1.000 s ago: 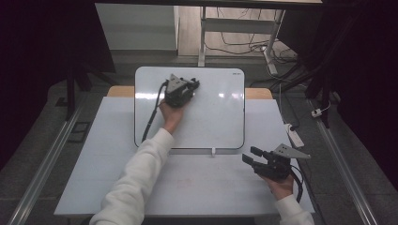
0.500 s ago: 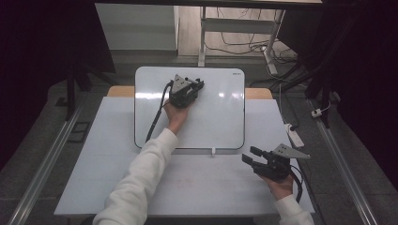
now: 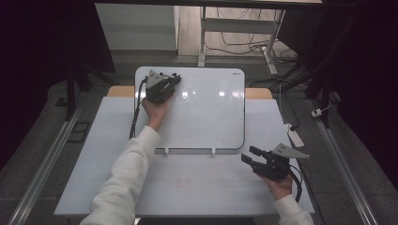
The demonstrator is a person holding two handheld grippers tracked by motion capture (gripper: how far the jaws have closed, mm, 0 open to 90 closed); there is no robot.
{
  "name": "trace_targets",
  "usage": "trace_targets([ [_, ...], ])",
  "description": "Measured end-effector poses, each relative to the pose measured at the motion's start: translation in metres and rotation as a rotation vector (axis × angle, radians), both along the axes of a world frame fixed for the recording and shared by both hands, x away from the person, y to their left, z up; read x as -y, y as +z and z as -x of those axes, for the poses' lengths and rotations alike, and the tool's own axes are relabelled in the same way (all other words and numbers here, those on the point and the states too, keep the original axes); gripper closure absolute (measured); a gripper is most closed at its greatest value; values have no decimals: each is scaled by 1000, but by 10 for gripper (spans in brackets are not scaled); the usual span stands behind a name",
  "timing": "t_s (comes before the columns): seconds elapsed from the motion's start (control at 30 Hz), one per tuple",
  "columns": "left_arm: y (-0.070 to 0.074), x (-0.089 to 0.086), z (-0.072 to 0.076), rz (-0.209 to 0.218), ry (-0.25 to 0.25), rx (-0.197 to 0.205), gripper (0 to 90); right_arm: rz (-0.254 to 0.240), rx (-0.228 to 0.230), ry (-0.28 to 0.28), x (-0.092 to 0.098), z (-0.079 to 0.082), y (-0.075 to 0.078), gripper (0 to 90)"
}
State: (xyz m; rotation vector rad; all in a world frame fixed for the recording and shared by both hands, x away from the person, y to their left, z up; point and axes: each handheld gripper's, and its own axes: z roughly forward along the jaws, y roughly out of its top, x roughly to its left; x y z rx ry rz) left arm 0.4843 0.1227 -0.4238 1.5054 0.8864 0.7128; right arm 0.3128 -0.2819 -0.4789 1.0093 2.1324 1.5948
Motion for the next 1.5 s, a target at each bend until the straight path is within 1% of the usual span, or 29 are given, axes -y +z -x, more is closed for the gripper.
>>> trace_targets([
  [0.13, 0, 28, -3, -16, -55, -4, 783, -3, 2, 0, 0, 0, 1, 446],
  [0.2, -1, 38, -2, -33, -80, -12, 783, -5, 4, -1, 1, 0, 1, 446],
  [0.27, -1, 40, 1, -49, -103, -27, 783, -8, 4, -1, 2, 0, 1, 446],
  [0.37, -1, 31, 10, -45, -140, -72, 783, -9, 8, -4, 3, -1, 2, 446],
  [0.43, -3, 24, 19, -51, -174, -104, 783, -12, 21, -4, 2, 0, 3, 447],
  [0.5, -6, 20, 30, -69, -223, -145, 783, -15, 35, -8, 1, 1, 5, 447],
  [0.6, -11, 17, 47, -97, -300, -205, 783, -22, 56, -16, -2, 2, 9, 447],
  [0.63, -13, 16, 56, -108, -336, -229, 783, -22, 56, -16, -2, 2, 9, 447],
  [0.67, -14, 16, 63, -116, -360, -245, 783, -25, 62, -15, -4, 3, 10, 447],
  [0.7, -15, 15, 69, -115, -389, -269, 783, -22, 66, -17, -5, 4, 11, 447],
  [0.73, -16, 14, 76, -109, -414, -284, 783, -22, 70, -13, -7, 4, 12, 447],
  [0.83, -18, 15, 94, -116, -479, -325, 783, -15, 82, -1, -13, 5, 14, 447],
  [0.97, -21, 18, 116, -152, -548, -370, 783, 6, 102, 9, -21, 8, 17, 447],
  [1.03, -23, 19, 126, -151, -573, -387, 783, 13, 115, 19, -27, 10, 19, 447],
  [1.07, -25, 19, 130, -146, -588, -403, 783, 23, 123, 26, -30, 11, 20, 447],
  [1.2, -34, 24, 143, -156, -628, -439, 783, 57, 156, 66, -46, 18, 25, 447],
  [1.33, -41, 32, 147, -172, -649, -471, 783, 98, 188, 113, -67, 27, 31, 445],
  [1.43, -45, 38, 148, -175, -662, -490, 782, 149, 225, 142, -84, 32, 35, 441],
  [1.5, -47, 42, 148, -184, -666, -500, 782, 164, 237, 159, -94, 33, 37, 440],
])
